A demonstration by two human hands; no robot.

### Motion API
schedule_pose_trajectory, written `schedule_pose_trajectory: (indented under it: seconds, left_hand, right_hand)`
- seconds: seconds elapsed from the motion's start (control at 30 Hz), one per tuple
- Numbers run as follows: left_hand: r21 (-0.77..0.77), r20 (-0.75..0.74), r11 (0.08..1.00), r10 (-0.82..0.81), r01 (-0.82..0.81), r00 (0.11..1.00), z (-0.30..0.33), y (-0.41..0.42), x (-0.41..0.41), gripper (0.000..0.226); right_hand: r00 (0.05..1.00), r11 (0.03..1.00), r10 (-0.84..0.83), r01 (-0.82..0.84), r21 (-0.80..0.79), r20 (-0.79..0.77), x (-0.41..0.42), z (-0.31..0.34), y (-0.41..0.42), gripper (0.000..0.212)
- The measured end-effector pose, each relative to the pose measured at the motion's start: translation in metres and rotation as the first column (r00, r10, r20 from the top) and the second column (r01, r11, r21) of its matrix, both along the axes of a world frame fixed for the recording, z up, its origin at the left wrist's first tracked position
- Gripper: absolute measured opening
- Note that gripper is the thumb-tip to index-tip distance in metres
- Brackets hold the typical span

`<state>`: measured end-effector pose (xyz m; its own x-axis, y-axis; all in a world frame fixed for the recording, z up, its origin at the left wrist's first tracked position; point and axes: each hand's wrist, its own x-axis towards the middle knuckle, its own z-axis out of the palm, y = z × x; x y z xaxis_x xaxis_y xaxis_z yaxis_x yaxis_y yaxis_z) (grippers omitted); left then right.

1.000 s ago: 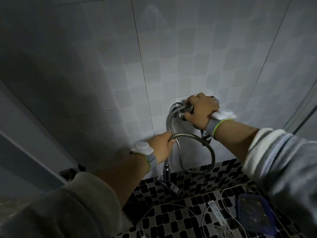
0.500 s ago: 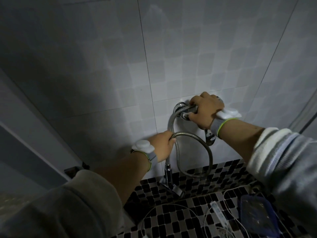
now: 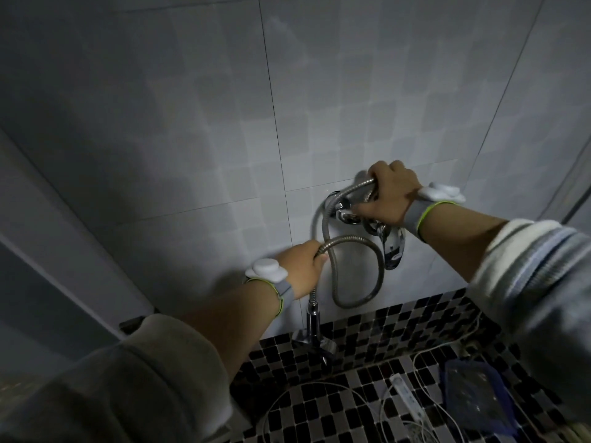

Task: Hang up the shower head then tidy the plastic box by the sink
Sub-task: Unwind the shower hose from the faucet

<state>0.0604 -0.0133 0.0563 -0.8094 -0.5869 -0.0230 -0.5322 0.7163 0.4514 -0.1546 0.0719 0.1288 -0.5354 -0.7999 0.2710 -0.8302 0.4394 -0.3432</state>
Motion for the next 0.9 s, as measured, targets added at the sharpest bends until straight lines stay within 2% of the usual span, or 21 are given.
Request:
schedule_pose_trajectory:
  seconds: [0.13,0.37,0.5,0.73,0.9]
  left_hand:
    - [0.010,-0.003,1.000,-0.004,0.004,1.000,0.000,-0.002,0.003,0.022]
    - [0.005,0.020,0.998,-0.062,0.062,0.998,-0.003,0.006,0.012,0.024]
    - [-0.004,0.028,0.995,-0.097,0.098,0.995,-0.006,0.011,0.017,0.024]
    - [0.064,0.043,0.986,-0.160,0.157,0.986,-0.016,0.026,0.019,0.030]
    - [0.122,0.052,0.980,-0.165,0.157,0.985,-0.020,0.048,0.015,0.028]
  right_hand:
    - [0.995,0.987,-0.006,0.022,-0.162,0.097,0.003,-0.018,0.017,0.059]
    - [0.980,0.981,0.030,0.010,-0.196,0.198,0.020,-0.038,0.040,0.062]
    - [0.988,0.987,-0.080,0.097,-0.129,0.131,0.038,-0.050,0.057,0.056]
    - [0.991,0.990,-0.128,0.130,-0.047,0.037,0.065,-0.075,0.092,0.031]
    - [0.998,0.994,0.046,-0.042,0.101,-0.045,0.084,-0.101,0.122,0.022]
